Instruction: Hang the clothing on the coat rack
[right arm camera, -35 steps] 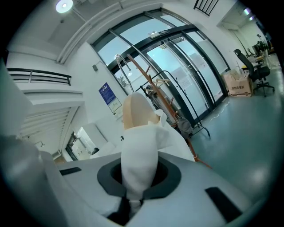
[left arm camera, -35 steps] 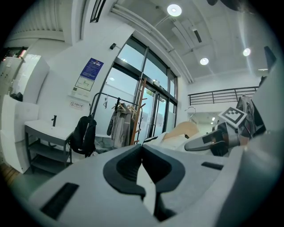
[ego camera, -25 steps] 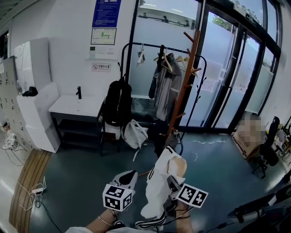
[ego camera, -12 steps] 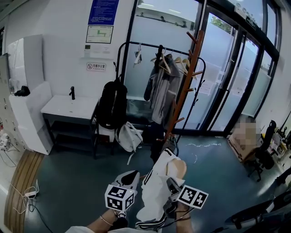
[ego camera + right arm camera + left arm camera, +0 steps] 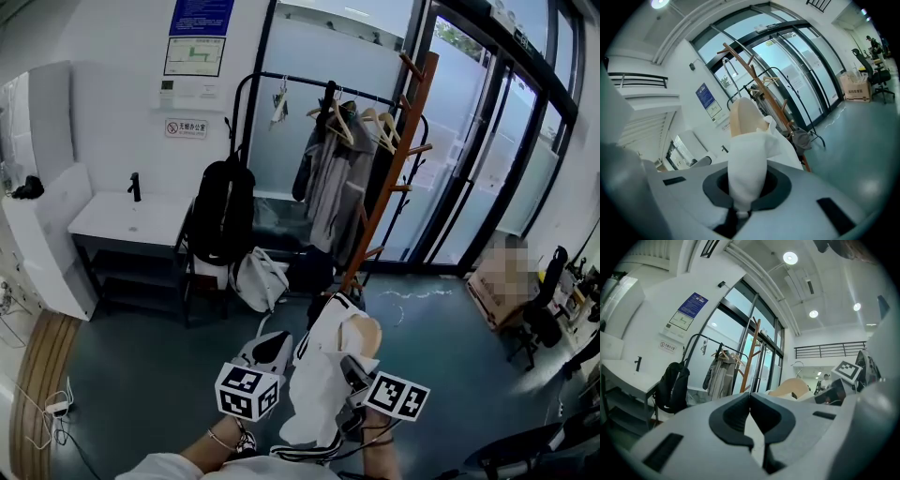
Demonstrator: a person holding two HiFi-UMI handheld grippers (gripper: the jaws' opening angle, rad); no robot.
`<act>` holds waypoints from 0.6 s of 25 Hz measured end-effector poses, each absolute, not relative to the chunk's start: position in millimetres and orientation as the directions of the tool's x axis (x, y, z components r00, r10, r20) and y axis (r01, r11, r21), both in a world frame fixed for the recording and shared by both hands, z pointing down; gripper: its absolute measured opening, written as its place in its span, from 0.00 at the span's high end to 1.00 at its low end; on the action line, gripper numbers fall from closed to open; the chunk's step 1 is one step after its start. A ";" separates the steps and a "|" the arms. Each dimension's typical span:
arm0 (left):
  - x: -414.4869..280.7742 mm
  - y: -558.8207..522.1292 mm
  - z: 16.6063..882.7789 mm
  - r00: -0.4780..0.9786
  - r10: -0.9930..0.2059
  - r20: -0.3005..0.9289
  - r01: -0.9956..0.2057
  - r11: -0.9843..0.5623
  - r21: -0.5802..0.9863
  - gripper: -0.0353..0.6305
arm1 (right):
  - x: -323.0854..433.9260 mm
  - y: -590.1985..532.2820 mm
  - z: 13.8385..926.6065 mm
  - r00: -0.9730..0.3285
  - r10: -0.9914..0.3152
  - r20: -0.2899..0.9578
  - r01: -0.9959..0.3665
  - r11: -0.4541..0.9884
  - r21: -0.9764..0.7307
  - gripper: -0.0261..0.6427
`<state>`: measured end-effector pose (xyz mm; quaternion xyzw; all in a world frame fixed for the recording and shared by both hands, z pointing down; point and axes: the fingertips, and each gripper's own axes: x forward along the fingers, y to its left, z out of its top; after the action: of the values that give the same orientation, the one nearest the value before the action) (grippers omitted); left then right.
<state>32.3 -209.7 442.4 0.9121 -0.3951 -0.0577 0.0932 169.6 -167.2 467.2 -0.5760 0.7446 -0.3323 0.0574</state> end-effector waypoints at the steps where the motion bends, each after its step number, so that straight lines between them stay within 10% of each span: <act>1: 34.3 -217.6 441.5 0.684 -0.729 -0.032 -0.707 -0.673 0.216 0.93 | 169.7 -174.4 465.8 -0.332 -0.895 0.298 -0.820 0.117 -0.561 0.91; 15: 23.9 -325.3 449.7 0.655 -0.756 0.003 -0.737 -0.638 0.222 0.93 | 151.8 -278.4 465.1 -0.388 -0.865 0.319 -0.818 0.164 -0.552 0.91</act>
<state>23.9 -325.3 449.7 0.9039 -0.4130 -0.0451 0.1021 151.8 -278.4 465.1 -0.5519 0.7621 -0.3368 0.0347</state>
